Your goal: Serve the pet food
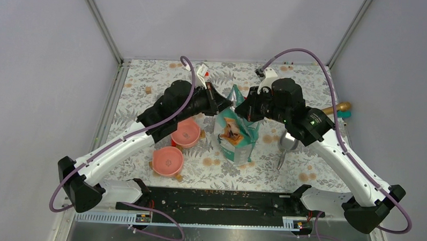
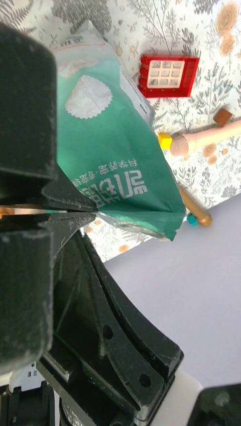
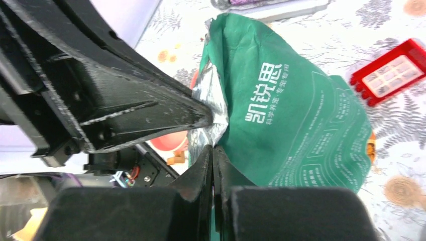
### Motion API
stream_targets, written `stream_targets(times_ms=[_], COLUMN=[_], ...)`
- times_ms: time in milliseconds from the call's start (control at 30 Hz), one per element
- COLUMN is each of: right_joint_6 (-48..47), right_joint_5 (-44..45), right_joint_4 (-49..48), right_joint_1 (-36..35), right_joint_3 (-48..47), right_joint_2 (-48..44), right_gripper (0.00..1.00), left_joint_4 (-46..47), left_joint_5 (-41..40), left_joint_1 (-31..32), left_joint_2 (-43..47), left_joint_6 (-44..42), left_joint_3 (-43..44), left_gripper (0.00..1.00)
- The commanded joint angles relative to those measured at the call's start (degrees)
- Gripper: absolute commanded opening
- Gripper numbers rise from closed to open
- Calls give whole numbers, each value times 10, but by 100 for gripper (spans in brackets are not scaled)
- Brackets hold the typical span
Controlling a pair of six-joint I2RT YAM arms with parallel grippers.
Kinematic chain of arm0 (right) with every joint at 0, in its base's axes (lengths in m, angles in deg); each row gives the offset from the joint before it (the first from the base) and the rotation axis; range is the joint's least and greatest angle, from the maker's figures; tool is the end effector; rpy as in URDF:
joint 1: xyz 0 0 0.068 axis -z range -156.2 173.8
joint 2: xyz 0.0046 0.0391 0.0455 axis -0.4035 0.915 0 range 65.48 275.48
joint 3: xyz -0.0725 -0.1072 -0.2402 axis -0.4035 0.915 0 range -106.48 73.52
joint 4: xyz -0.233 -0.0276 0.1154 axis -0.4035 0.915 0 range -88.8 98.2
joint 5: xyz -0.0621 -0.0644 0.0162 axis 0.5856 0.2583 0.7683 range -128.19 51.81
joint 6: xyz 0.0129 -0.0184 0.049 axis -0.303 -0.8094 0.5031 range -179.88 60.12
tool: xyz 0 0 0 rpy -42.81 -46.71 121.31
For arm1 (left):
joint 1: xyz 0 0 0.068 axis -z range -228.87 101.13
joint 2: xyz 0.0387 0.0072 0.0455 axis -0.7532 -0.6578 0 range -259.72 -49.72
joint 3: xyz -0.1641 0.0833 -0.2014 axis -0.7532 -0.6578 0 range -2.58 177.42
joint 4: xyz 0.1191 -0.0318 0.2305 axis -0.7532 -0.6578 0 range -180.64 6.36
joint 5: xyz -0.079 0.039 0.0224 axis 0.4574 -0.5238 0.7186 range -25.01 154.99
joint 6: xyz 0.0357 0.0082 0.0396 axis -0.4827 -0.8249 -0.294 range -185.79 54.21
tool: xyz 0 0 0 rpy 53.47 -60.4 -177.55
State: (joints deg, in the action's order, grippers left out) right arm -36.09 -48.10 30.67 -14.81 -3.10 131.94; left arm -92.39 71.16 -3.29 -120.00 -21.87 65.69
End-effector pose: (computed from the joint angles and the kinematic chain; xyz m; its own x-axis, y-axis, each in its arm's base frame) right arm 0.1901 0.1596 0.4219 -0.5355 0.0808 -0.8406 -0.5744 0.6948 0.4327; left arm 0.1970 -0.2065 0.3930 -0.6379 -0.3343 -0.6938 0.4741 0.5394 -0.6959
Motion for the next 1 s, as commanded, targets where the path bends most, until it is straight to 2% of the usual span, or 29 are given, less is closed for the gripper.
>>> stream_targets(times_ms=[0,200,333,367,400,433,567,767,967], right_joint_6=[-90,-101,-104,-100,-96,-92,-91,-105,-110], right_joint_5=[208,251,141,124,117,116,113,108,111], right_joint_4=[74,82,49,40,32,25,19,30,33], right_joint_1=[12,12,12,12,12,12,12,12,12], right_joint_3=[-36,-31,-22,-20,-16,-14,-20,-40,-49], right_joint_2=[2,13,3,-1,-7,-13,-27,-21,-13], right_gripper=[0,0,0,0,0,0,0,0,0], left_joint_4=[-144,-165,-127,-124,-122,-117,-86,-80,-102], left_joint_5=[-58,-74,-32,-23,-14,-7,20,35,63], left_joint_1=[-4,-5,-4,-5,-5,-6,-12,-17,-18], left_joint_2=[6,-4,-8,-14,-21,-26,-46,-99,-154], left_joint_6=[-66,-82,-89,-87,-87,-83,-68,-61,-65], left_joint_3=[55,66,75,86,98,112,144,195,245], left_gripper=[0,0,0,10,25,35,50,61,61])
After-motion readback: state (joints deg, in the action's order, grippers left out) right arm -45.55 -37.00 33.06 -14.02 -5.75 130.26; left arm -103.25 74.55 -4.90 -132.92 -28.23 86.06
